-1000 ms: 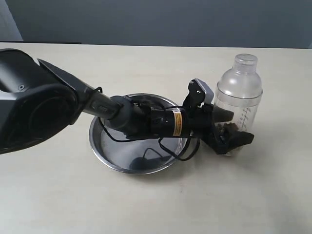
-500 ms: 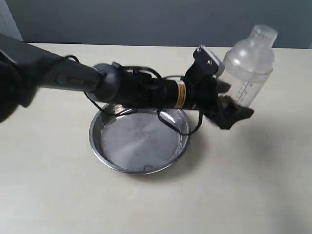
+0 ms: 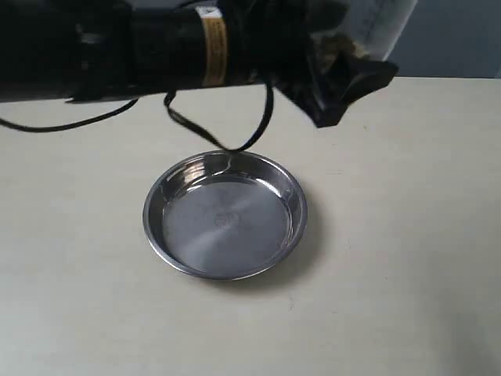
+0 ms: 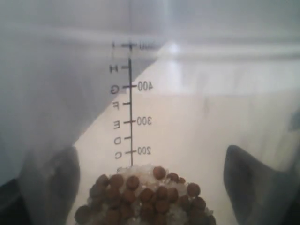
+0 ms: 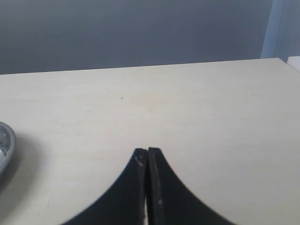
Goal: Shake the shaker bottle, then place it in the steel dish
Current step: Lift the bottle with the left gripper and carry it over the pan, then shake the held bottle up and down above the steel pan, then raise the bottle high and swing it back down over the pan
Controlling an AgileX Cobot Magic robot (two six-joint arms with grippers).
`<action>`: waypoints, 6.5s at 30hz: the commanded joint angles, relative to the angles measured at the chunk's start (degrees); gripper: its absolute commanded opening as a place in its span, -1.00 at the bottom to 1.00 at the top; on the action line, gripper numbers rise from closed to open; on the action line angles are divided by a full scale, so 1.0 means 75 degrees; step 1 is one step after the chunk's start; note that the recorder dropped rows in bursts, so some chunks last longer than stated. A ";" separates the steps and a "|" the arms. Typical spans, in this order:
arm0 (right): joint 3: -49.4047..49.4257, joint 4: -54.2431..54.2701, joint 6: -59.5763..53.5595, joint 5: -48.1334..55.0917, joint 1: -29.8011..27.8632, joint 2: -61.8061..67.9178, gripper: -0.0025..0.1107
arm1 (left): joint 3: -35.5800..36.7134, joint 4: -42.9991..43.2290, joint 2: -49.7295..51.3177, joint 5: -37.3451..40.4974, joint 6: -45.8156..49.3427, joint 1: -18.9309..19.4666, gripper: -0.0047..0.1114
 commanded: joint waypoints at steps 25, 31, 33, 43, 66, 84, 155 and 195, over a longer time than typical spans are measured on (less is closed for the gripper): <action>0.0012 -0.0008 -0.0019 -0.0087 0.0010 -0.0033 -0.97 | 0.2977 -0.4100 -0.1522 -0.0285 0.2234 0.0654 -0.91; 0.0012 -0.0008 -0.0019 -0.0087 0.0010 -0.0033 -0.97 | 0.3891 -0.4451 -0.0147 -0.1260 0.2533 0.0670 -0.91; 0.0012 -0.0008 -0.0019 -0.0087 0.0010 -0.0033 -0.97 | 0.3735 -0.4170 -0.0758 -0.1831 0.2306 0.0577 -0.91; 0.0012 -0.0008 -0.0019 -0.0087 0.0010 -0.0033 -0.97 | 0.4331 -0.7769 -0.0701 -0.1045 0.4080 0.1022 -0.91; 0.0012 -0.0008 -0.0019 -0.0087 0.0010 -0.0033 -0.97 | 0.4342 -1.0303 -0.0439 -0.0447 0.4809 0.0129 -0.91; 0.0012 -0.0008 -0.0019 -0.0087 0.0010 -0.0033 -0.97 | 0.4342 -0.9249 0.0053 -0.0632 0.4198 -0.0078 -0.91; 0.0012 -0.0008 -0.0019 -0.0087 0.0010 -0.0033 -0.97 | 0.4374 -0.9370 0.0248 -0.1266 0.4487 -0.0091 -0.91; 0.0012 -0.0008 -0.0019 -0.0087 0.0010 -0.0033 -0.97 | 0.4071 -0.5595 -0.1276 -0.2195 0.3616 0.0228 -0.91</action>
